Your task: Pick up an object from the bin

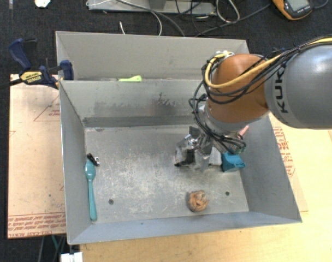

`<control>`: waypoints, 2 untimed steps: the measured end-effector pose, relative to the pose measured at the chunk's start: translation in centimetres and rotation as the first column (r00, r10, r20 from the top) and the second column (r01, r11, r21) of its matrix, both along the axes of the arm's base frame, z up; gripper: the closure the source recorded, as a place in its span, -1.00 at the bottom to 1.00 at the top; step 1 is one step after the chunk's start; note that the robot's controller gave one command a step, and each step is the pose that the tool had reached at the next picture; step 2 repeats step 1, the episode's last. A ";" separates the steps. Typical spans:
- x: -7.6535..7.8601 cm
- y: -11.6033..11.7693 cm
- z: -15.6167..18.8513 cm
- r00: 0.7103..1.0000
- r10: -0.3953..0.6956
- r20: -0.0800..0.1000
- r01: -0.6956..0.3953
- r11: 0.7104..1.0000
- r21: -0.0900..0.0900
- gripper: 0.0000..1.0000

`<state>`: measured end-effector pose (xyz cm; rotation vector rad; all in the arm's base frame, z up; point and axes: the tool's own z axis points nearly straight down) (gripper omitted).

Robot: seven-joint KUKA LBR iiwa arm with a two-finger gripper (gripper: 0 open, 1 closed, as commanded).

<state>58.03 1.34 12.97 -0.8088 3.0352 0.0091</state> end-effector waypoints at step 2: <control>-0.5 -0.9 7.5 1.000 0.024 -0.002 -0.024 1.000 0.001 1.00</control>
Offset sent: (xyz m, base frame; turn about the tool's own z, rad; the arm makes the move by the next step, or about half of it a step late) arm -0.0453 -0.0446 -0.0597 -0.0325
